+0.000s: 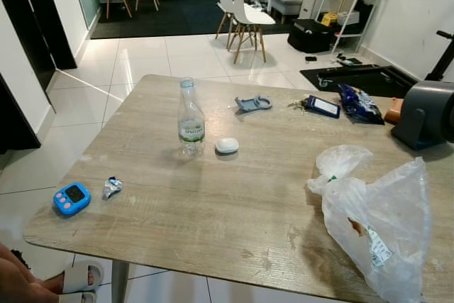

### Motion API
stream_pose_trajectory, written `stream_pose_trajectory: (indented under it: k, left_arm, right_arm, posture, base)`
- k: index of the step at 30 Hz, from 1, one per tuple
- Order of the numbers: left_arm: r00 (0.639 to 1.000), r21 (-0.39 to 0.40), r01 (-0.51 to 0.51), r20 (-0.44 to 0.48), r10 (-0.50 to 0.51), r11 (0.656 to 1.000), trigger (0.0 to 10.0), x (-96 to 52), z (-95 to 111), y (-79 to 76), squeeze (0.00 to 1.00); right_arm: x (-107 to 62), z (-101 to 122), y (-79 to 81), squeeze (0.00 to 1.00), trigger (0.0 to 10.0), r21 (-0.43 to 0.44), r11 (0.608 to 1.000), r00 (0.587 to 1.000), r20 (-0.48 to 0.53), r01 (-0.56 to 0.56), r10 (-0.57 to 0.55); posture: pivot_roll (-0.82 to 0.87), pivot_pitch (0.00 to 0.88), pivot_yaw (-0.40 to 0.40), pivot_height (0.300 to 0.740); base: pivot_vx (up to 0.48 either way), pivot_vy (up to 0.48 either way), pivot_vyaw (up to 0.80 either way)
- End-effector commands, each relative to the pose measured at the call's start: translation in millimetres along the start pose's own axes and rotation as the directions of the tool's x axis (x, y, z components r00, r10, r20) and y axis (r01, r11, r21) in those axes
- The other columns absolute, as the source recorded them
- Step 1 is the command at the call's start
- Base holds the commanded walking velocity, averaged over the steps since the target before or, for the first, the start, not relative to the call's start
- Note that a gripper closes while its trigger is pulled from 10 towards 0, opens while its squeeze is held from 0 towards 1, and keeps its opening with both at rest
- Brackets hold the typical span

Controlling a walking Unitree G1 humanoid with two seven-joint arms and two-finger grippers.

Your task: Restocking fridge

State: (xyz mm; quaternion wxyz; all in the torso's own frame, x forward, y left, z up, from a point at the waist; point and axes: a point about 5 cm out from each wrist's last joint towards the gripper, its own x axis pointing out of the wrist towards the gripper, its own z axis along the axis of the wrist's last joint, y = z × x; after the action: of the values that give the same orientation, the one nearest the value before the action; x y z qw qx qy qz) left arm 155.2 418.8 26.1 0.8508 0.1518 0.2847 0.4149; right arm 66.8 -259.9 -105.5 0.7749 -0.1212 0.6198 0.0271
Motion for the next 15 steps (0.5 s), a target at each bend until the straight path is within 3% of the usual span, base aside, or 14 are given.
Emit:
stream_pose_trajectory:
  k: [1, 2, 3, 4, 6, 9, 10, 11, 13, 15]
  left_arm:
    - [0.994, 0.007, -0.057, 0.091, 0.056, 0.998, 10.0, 7.9, 27, 14.4, 0.00]
    - [0.980, -0.011, -0.086, 0.178, 0.086, 0.996, 10.0, 12.5, 54, 20.0, 0.00]
    - [0.973, -0.024, -0.095, 0.210, 0.098, 0.995, 10.0, 13.8, 64, 22.3, 0.00]
    - [0.973, -0.024, -0.095, 0.210, 0.098, 0.995, 10.0, 13.8, 64, 22.3, 0.00]
    - [0.954, -0.048, -0.116, 0.274, 0.124, 0.992, 10.0, 15.7, 85, 28.1, 0.00]
    - [0.945, -0.056, -0.125, 0.298, 0.136, 0.991, 10.0, 16.0, 93, 30.5, 0.00]
    - [0.914, -0.093, -0.131, 0.373, 0.157, 0.987, 10.0, 15.7, 117, 34.6, 0.00]
    - [0.914, -0.093, -0.131, 0.373, 0.157, 0.987, 10.0, 15.7, 117, 34.6, 0.00]
    - [0.876, -0.122, -0.118, 0.454, 0.161, 0.986, 10.0, 13.1, 142, 35.2, 0.00]
    - [0.858, -0.135, -0.104, 0.489, 0.158, 0.985, 10.0, 11.3, 153, 34.4, 0.00]
  right_arm:
    - [0.5, 6, -0.5, 0.00, 10.0, 0.003, 1.000, 1.000, 0.020, 0.003, -0.003]
    - [0.9, 10, -0.1, 0.00, 10.0, 0.004, 1.000, 1.000, 0.026, -0.001, 0.001]
    - [1.0, 11, 0.1, 0.00, 10.0, 0.003, 1.000, 1.000, 0.028, -0.002, 0.002]
    - [1.0, 11, 0.1, 0.00, 10.0, 0.003, 1.000, 1.000, 0.028, -0.002, 0.002]
    - [1.2, 13, 0.3, 0.00, 10.0, 0.002, 1.000, 1.000, 0.029, -0.004, 0.004]
    - [1.2, 13, 0.4, 0.00, 10.0, 0.002, 1.000, 1.000, 0.030, -0.004, 0.004]
    - [1.3, 14, 0.1, 0.00, 10.0, 0.001, 1.000, 1.000, 0.031, -0.003, 0.003]
    - [1.3, 14, 0.1, 0.00, 10.0, 0.001, 1.000, 1.000, 0.031, -0.003, 0.003]
    - [1.3, 16, -0.7, 0.00, 10.0, 0.000, 1.000, 0.999, 0.034, -0.001, 0.001]
    - [1.3, 17, -1.2, 0.00, 10.0, -0.001, 1.000, 0.999, 0.036, -0.001, 0.001]
  posture:
    - [0.07, 0.000, -0.017, 0.740]
    - [0.07, 0.000, -0.017, 0.740]
    - [0.07, 0.000, -0.017, 0.740]
    - [0.07, 0.000, -0.017, 0.740]
    - [0.07, 0.000, -0.017, 0.740]
    - [0.07, 0.000, -0.017, 0.740]
    - [0.07, 0.000, -0.016, 0.740]
    - [0.07, 0.000, -0.016, 0.740]
    - [0.07, 0.000, -0.016, 0.740]
    - [0.07, 0.000, -0.016, 0.740]
  base:
    - [0.000, 0.000, 0.00]
    - [0.000, 0.000, 0.00]
    - [0.000, 0.000, 0.00]
    - [0.000, 0.000, 0.00]
    - [0.000, 0.000, 0.00]
    - [0.000, 0.000, 0.00]
    - [0.000, 0.000, 0.00]
    - [0.000, 0.000, 0.00]
    - [0.000, 0.000, 0.00]
    - [0.000, 0.000, 0.00]
